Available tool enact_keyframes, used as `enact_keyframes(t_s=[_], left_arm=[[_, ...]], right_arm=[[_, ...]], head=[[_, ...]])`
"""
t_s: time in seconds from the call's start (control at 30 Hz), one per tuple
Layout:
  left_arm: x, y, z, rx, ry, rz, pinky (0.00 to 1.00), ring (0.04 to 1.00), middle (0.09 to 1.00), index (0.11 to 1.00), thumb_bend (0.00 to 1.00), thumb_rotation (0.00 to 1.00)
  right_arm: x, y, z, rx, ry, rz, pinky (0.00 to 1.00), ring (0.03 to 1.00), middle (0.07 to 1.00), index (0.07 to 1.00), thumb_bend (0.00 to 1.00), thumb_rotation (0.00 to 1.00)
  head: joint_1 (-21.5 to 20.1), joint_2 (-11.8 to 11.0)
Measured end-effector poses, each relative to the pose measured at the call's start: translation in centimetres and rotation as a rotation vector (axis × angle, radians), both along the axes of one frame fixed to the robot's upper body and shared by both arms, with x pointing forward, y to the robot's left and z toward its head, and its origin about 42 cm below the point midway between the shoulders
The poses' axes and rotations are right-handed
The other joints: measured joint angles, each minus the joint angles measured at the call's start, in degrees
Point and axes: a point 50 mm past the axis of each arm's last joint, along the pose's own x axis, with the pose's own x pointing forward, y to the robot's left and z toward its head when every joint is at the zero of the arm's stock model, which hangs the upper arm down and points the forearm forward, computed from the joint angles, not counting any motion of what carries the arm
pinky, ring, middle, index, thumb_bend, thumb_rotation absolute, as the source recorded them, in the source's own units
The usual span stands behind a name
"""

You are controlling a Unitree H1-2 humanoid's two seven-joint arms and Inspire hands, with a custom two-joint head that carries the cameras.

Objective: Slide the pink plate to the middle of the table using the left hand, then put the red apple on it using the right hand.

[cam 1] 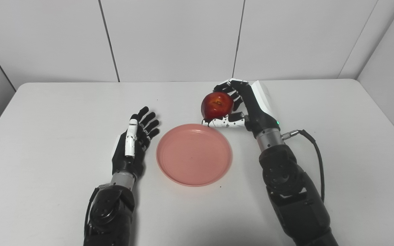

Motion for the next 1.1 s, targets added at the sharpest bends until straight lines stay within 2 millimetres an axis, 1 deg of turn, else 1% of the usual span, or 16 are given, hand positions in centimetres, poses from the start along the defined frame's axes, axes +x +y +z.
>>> enact_keyframes(t_s=[0.07, 0.13, 0.27, 0.3, 0.43, 0.63, 0.7, 0.83, 1.1], left_arm=[[0.0, -0.3, 0.0, 0.002, 0.001, 0.005, 0.88, 0.872, 0.888, 0.876, 0.36, 1.00], [0.0, -0.5, 0.1, 0.007, 0.001, 0.004, 0.87, 0.871, 0.887, 0.876, 0.36, 1.00], [-0.1, -0.6, 0.1, 0.011, 0.003, 0.007, 0.86, 0.868, 0.881, 0.872, 0.36, 1.00], [-0.1, -0.7, 0.1, 0.011, 0.003, 0.008, 0.86, 0.868, 0.881, 0.872, 0.36, 1.00], [0.0, -0.7, 0.1, 0.018, 0.005, 0.018, 0.86, 0.861, 0.869, 0.862, 0.37, 1.00], [0.0, -0.7, 0.1, 0.013, 0.007, 0.025, 0.86, 0.865, 0.875, 0.865, 0.36, 1.00], [0.0, -0.7, 0.1, 0.012, 0.007, 0.026, 0.86, 0.861, 0.872, 0.862, 0.36, 1.00], [0.1, -0.7, 0.1, 0.009, 0.008, 0.035, 0.85, 0.857, 0.867, 0.859, 0.35, 1.00], [0.1, -1.0, 0.2, 0.005, 0.012, 0.054, 0.85, 0.855, 0.868, 0.856, 0.34, 1.00]], right_arm=[[-0.1, 0.5, -0.4, -0.004, 0.018, 0.020, 0.36, 0.440, 0.500, 0.486, 0.51, 0.13], [-0.2, 0.8, -0.6, -0.005, 0.028, 0.032, 0.37, 0.442, 0.498, 0.486, 0.51, 0.13], [-0.4, 1.3, -0.9, 0.005, 0.041, 0.044, 0.38, 0.443, 0.494, 0.486, 0.51, 0.13], [-0.4, 1.4, -1.0, 0.005, 0.046, 0.045, 0.38, 0.442, 0.494, 0.486, 0.51, 0.13], [-0.6, 1.8, -2.0, 0.009, 0.079, 0.049, 0.38, 0.448, 0.500, 0.486, 0.51, 0.13], [-0.7, 2.4, -2.5, 0.012, 0.101, 0.062, 0.38, 0.447, 0.502, 0.487, 0.51, 0.13], [-0.7, 2.6, -2.6, 0.011, 0.106, 0.068, 0.37, 0.439, 0.500, 0.487, 0.51, 0.13], [-0.6, 3.0, -3.6, -0.008, 0.135, 0.083, 0.34, 0.419, 0.496, 0.487, 0.51, 0.13], [-0.8, 3.8, -4.4, -0.059, 0.126, 0.116, 0.32, 0.400, 0.488, 0.487, 0.51, 0.13]], head=[[0.00, 0.00], [1.49, 0.35], [1.85, 0.44], [2.46, 0.53], [3.51, 0.61], [4.05, 0.79], [4.05, 0.88], [4.22, 1.14], [4.22, 1.58]])
